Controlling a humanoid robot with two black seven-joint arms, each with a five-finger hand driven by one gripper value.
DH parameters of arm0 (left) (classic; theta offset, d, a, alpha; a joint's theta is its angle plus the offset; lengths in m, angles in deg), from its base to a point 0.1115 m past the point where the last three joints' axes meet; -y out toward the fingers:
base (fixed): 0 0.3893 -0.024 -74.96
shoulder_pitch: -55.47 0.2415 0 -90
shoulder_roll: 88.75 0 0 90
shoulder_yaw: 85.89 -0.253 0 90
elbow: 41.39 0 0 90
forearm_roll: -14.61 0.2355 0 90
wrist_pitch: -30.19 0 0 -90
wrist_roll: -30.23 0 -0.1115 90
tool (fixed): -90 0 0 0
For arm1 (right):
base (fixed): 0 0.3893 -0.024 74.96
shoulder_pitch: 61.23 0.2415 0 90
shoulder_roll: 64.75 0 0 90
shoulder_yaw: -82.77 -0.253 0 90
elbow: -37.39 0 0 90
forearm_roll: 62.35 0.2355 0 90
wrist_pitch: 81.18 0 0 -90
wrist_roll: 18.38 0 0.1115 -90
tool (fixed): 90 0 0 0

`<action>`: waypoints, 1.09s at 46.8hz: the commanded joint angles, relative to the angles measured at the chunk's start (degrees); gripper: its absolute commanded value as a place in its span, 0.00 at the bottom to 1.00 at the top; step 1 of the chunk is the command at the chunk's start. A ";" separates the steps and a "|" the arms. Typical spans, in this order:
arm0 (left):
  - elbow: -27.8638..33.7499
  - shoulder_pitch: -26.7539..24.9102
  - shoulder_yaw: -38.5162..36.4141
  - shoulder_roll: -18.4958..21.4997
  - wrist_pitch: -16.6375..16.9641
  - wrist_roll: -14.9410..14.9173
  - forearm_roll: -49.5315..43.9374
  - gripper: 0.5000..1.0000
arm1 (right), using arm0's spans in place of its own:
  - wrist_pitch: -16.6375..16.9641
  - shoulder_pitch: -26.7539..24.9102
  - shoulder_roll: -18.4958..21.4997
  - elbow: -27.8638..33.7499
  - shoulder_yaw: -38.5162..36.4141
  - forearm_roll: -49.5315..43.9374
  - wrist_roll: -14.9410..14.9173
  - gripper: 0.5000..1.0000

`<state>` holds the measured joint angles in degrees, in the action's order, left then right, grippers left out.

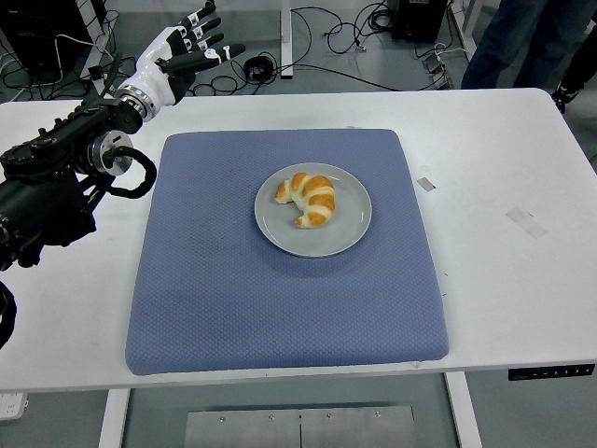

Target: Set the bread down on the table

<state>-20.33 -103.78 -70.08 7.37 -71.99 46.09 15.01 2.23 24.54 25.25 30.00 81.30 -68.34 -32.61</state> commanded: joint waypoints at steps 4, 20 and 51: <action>10.29 -2.99 -5.60 4.77 5.22 -1.96 0.13 0.95 | 0.00 0.01 0.00 0.00 -0.02 0.01 0.00 1.00; 26.57 -9.40 -13.08 12.16 13.84 -7.07 5.67 0.96 | 0.00 0.01 0.00 0.00 -0.02 0.01 0.00 1.00; 34.57 -11.43 -24.07 15.41 14.37 -7.51 22.98 0.96 | 0.00 0.01 0.00 0.00 -0.02 0.01 0.00 1.00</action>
<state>14.11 -115.25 -93.39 22.70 -57.61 38.67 36.62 2.23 24.54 25.26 30.00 81.28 -68.34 -32.61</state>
